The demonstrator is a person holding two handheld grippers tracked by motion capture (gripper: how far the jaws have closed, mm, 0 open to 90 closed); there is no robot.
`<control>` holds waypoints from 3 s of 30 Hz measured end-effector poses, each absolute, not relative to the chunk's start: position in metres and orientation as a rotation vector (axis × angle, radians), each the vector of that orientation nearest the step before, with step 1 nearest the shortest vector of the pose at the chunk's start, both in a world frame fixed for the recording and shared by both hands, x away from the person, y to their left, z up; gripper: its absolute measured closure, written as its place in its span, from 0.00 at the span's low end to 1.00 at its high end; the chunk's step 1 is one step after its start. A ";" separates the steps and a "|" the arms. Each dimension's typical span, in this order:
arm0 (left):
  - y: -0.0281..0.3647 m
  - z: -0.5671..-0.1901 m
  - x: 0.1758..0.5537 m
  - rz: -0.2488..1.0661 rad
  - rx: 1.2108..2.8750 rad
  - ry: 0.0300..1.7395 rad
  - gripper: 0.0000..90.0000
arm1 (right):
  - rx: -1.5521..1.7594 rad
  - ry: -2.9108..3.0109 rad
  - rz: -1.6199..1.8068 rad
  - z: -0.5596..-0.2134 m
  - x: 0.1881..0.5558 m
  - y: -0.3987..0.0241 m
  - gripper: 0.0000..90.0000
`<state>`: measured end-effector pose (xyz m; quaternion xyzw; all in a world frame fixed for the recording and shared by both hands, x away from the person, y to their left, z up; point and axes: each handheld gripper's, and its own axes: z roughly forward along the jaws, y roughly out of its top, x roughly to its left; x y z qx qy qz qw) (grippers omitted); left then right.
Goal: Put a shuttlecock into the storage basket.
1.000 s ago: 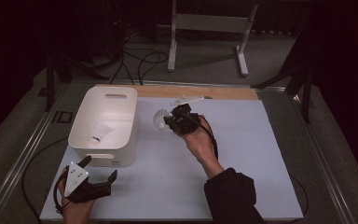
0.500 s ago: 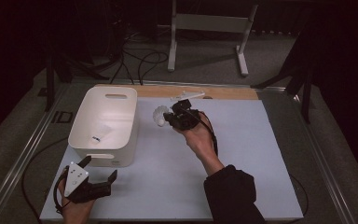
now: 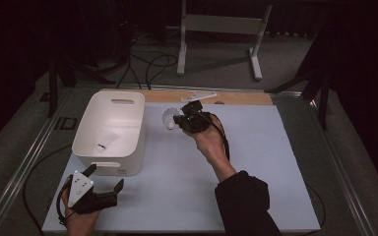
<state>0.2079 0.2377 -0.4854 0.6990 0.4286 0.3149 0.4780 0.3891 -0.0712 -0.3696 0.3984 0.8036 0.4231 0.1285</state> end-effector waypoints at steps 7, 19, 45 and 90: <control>0.238 -0.485 0.208 0.769 1.708 1.046 0.00 | 1.156 2.327 1.234 -0.366 0.393 -0.070 0.99; 0.238 -0.485 0.208 0.768 1.703 1.046 0.00 | 1.155 2.319 1.232 -0.362 0.398 -0.067 0.99; 0.238 -0.485 0.208 0.767 1.702 1.046 0.00 | 1.157 2.317 1.269 -0.352 0.411 -0.055 0.99; 0.238 -0.485 0.208 0.766 1.706 1.043 0.00 | 1.184 2.281 1.347 -0.339 0.426 -0.035 0.99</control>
